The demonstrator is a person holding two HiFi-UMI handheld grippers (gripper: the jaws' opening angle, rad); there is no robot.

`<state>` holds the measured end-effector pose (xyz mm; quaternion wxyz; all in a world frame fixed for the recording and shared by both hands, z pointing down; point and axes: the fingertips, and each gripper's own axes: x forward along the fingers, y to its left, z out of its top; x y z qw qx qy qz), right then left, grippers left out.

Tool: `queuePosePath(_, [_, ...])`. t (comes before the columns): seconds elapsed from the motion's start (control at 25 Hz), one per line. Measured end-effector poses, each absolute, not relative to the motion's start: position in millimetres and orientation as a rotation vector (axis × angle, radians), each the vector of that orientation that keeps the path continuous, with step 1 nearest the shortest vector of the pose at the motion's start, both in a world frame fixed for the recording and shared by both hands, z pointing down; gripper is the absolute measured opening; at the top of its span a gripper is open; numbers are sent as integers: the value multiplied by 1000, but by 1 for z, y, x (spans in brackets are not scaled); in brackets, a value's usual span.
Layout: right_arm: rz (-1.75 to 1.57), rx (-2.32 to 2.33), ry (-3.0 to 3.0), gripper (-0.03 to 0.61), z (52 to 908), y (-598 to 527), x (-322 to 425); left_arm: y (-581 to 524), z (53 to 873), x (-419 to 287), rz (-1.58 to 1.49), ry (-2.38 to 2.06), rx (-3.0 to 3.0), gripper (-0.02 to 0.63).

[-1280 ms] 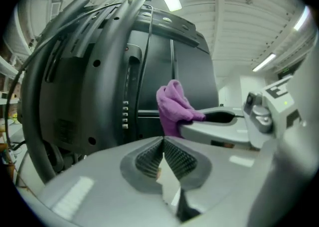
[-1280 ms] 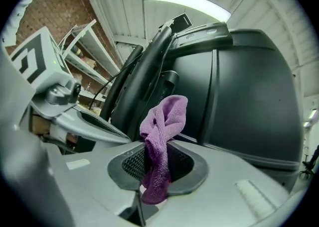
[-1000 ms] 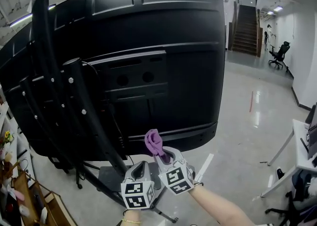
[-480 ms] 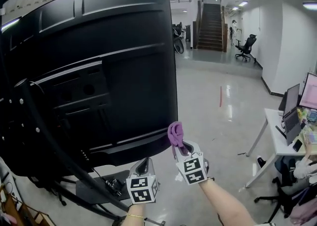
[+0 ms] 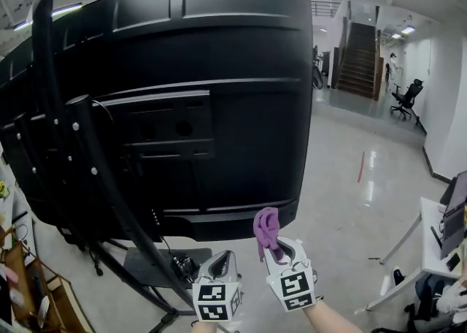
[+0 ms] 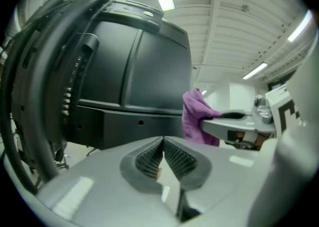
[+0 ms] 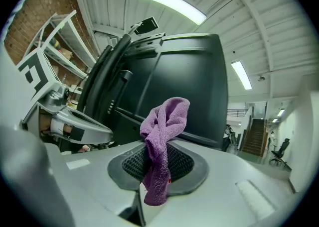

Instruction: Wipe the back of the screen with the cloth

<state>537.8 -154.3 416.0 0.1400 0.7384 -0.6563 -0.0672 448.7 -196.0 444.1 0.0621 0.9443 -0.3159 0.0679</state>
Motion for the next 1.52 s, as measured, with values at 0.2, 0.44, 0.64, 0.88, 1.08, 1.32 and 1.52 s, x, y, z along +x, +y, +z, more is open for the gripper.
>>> queuePosePath(0.2, [-175,1971,-2091,69,422,-183,429,-213,443,337,187,-1149,2755,8])
queuePosePath(0.44, [-160,1852,-2274,69,418,-215,258,-237,442,150,155,-1363,2614,8])
queuePosePath(0.64, [-138,1794,-2364,69,418,-241,121,-250,440,5,157,-1460,2559,8])
queuePosePath(0.88, [-123,1660,-2464,69,423,-267,-32,-276,442,-146,160,-1592,2461,8])
queuePosePath(1.08, [-129,1519,-2520,69,426,-308,-119,-316,434,-229,134,-1662,2406,8])
queuePosePath(1.32, [-212,1474,-2522,69,416,-388,-191,-392,430,-293,145,-1682,2388,8])
queuePosePath(1.52, [-305,1473,-2523,69,384,-473,-236,-473,410,-326,186,-1649,2435,8])
